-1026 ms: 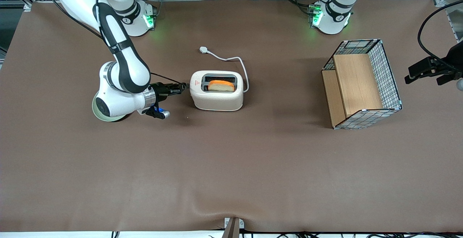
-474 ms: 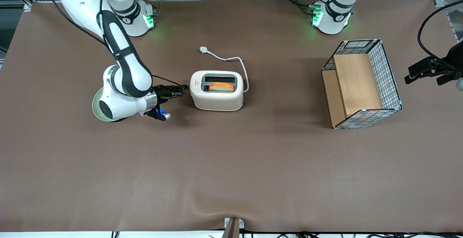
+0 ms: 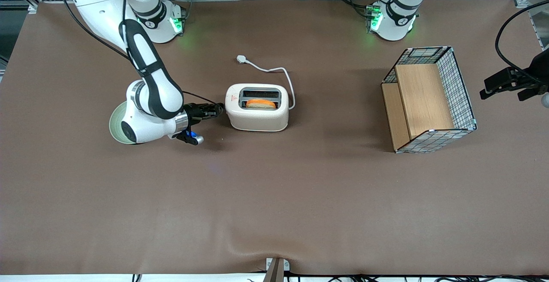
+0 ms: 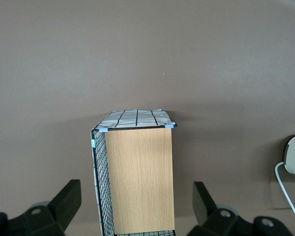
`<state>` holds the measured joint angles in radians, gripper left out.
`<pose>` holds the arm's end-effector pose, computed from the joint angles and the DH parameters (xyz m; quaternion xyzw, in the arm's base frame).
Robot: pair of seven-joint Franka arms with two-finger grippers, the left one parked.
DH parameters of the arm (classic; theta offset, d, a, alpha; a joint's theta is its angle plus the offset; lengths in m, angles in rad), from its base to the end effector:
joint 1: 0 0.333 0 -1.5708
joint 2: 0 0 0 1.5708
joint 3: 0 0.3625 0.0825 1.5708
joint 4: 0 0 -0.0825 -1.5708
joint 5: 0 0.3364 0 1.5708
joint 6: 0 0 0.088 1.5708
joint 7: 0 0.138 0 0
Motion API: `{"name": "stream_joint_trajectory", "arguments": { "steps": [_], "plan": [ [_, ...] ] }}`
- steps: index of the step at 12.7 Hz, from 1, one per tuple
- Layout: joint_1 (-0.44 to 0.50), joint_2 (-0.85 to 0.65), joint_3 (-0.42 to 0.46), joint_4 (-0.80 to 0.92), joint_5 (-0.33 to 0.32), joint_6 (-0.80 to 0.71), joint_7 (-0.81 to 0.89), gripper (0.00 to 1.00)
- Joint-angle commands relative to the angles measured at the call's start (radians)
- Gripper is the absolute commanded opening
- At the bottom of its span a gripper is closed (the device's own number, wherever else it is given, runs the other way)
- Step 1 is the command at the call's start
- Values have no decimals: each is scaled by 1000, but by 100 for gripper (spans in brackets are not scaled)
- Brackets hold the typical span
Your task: Press toaster button with right arm
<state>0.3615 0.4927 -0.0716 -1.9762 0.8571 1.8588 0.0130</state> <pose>0.4934 0.2341 0.2591 -0.8982 0.1100 0.3167 0.2843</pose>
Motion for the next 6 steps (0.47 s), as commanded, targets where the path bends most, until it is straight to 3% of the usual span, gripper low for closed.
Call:
{"name": "stream_joint_trajectory", "arguments": {
  "steps": [1,6],
  "plan": [
    [30,61,10,2,68,62,-42,0],
    [4,9,-5,36,48,-39,-4,0]
  ]
}}
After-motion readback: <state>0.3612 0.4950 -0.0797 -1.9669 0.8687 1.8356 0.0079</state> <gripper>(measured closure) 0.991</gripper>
